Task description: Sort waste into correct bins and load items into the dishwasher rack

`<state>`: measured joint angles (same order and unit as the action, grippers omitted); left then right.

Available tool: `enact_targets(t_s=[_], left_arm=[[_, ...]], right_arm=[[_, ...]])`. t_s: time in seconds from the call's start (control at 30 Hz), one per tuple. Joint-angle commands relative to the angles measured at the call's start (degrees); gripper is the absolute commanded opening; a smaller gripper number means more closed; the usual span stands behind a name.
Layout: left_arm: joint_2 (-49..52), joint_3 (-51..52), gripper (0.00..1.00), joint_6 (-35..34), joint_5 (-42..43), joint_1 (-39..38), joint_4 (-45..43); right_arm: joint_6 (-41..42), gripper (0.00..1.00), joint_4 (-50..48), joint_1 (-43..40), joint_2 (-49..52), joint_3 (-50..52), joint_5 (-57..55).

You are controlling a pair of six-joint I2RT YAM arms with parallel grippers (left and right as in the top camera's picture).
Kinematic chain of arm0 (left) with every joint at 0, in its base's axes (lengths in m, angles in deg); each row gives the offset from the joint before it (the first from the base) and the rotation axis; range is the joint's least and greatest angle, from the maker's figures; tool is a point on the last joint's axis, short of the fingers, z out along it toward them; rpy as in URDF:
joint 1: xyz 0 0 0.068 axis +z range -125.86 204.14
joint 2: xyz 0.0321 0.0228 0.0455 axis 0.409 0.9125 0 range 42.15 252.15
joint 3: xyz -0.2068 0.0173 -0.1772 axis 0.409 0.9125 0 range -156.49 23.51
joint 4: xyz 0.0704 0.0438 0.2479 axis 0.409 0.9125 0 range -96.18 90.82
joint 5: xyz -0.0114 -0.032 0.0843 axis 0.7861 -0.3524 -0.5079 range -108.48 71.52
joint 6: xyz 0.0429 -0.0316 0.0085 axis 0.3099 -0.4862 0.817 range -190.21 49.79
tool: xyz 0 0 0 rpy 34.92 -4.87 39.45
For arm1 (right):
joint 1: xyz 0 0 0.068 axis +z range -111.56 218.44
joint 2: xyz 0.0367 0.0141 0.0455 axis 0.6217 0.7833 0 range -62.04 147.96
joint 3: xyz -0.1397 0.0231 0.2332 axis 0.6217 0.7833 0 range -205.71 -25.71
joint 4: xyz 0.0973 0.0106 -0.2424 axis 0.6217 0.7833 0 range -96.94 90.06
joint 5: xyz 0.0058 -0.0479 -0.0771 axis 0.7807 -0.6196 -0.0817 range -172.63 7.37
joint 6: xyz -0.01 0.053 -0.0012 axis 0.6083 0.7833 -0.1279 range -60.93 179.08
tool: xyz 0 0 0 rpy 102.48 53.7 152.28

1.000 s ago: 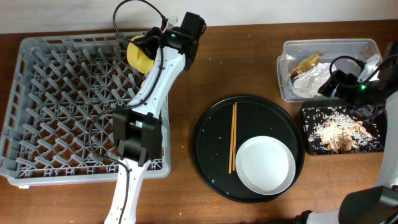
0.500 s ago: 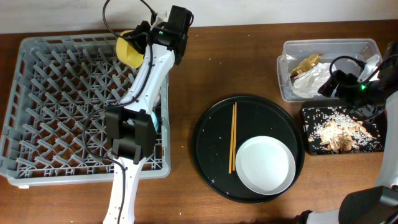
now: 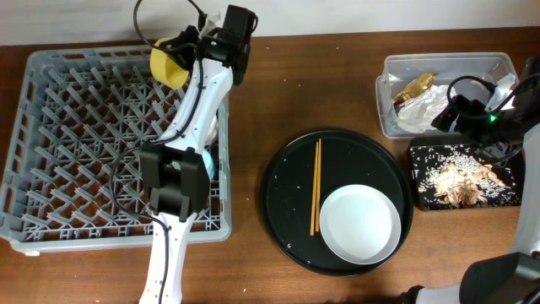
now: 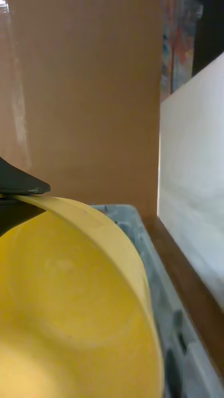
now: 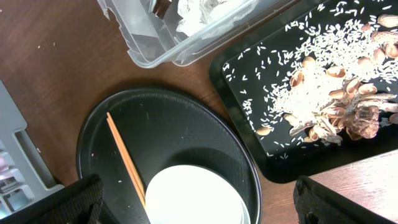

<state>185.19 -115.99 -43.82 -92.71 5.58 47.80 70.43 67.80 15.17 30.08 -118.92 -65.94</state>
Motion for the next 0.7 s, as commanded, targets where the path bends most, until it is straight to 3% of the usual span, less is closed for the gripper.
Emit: enact_targets(t_s=[0.0, 0.07, 0.13, 0.2, 0.4, 0.67], left_arm=[[0.4, 0.2, 0.00, 5.0, -3.6, -1.7, -4.1], [0.4, 0.2, 0.00, 5.0, -3.8, -2.8, -3.8], [0.4, 0.2, 0.00, 5.0, -11.1, -4.0, -3.8], [0.4, 0.2, 0.00, 6.9, -12.6, -4.9, -3.8], [0.4, 1.9, 0.00, 4.7, -4.4, -4.6, -3.8], [0.4, 8.2, 0.00, 6.1, -6.5, -2.3, -7.1]], right_arm=[[-0.7, 0.99, -0.1, 0.0, 0.2, 0.0, -0.9], [-0.7, 0.99, 0.0, 0.0, 0.2, 0.0, -0.9], [-0.6, 0.99, 0.0, 0.0, 0.2, 0.0, -0.9], [-0.6, 0.99, 0.0, 0.0, 0.2, 0.0, -0.9], [-0.6, 0.99, 0.1, 0.0, 0.2, 0.0, -0.7], [-0.6, 0.99, 0.1, 0.0, 0.2, 0.0, -0.7]])
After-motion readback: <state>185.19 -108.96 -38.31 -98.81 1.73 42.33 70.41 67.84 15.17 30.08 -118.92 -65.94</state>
